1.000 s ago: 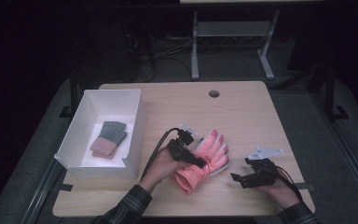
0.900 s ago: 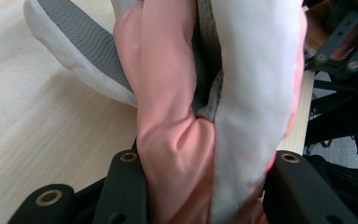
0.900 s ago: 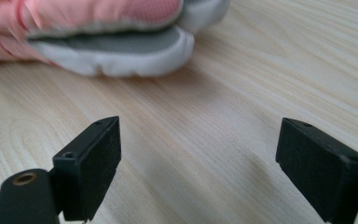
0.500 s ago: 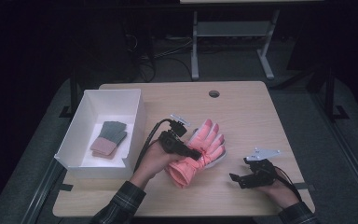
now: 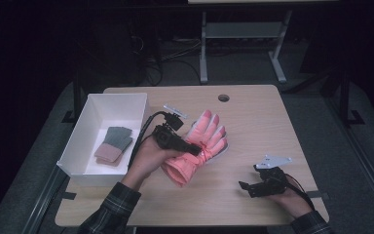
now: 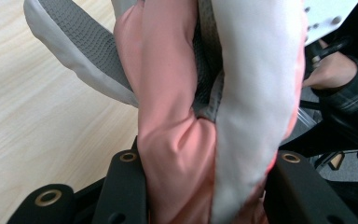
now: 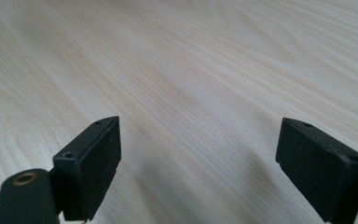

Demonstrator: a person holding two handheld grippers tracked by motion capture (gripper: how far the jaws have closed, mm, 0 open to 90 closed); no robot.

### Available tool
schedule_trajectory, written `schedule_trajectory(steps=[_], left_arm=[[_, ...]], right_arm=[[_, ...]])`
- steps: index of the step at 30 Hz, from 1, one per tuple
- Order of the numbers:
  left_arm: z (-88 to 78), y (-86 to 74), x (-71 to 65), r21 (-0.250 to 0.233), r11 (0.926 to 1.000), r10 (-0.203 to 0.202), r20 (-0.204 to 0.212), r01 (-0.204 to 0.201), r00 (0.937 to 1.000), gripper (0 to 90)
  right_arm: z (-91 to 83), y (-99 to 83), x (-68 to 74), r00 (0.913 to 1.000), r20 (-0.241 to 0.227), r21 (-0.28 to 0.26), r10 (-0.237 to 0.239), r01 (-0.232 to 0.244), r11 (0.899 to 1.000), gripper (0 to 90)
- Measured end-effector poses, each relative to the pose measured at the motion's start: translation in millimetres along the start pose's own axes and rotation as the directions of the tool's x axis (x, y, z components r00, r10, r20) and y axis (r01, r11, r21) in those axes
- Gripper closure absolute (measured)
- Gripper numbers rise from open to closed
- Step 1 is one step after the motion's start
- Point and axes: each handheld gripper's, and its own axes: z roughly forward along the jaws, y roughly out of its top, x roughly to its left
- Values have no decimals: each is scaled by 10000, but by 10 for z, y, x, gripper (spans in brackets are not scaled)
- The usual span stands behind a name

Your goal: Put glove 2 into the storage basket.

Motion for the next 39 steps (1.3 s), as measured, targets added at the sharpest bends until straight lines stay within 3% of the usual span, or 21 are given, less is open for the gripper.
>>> schedule_trajectory(steps=[3, 11, 17, 25, 33, 39], left_arm=[[-130, 21, 11, -16, 9999, 113, -202, -113, 9997, 616], [-608, 72, 76, -656, 9978, -178, -810, 125, 9966, 616], [-941, 101, 97, -1014, 9948, -200, -1251, 73, 9919, 616], [-1363, 40, 162, -1703, 9851, -532, -1750, 230, 9831, 616], [-1661, -162, 331, -2177, 9733, -1212, -2173, 729, 9685, 616], [-1863, -342, 495, -2683, 9558, -1865, -2374, 1202, 9533, 616]], right_arm=[[3, 0, 9, 10000, 34, -35, -26, 26, 10000, 137], [5, 0, 7, 10000, 73, -142, -57, 58, 9999, 137], [9, 1, 16, 9999, 104, -101, -136, 137, 9999, 138], [12, -6, 2, 9998, 159, -138, -148, 150, 9998, 138], [20, -7, 8, 9997, 160, -124, -203, 205, 9997, 138], [16, -6, -5, 9997, 193, -122, -163, 166, 9998, 137]])
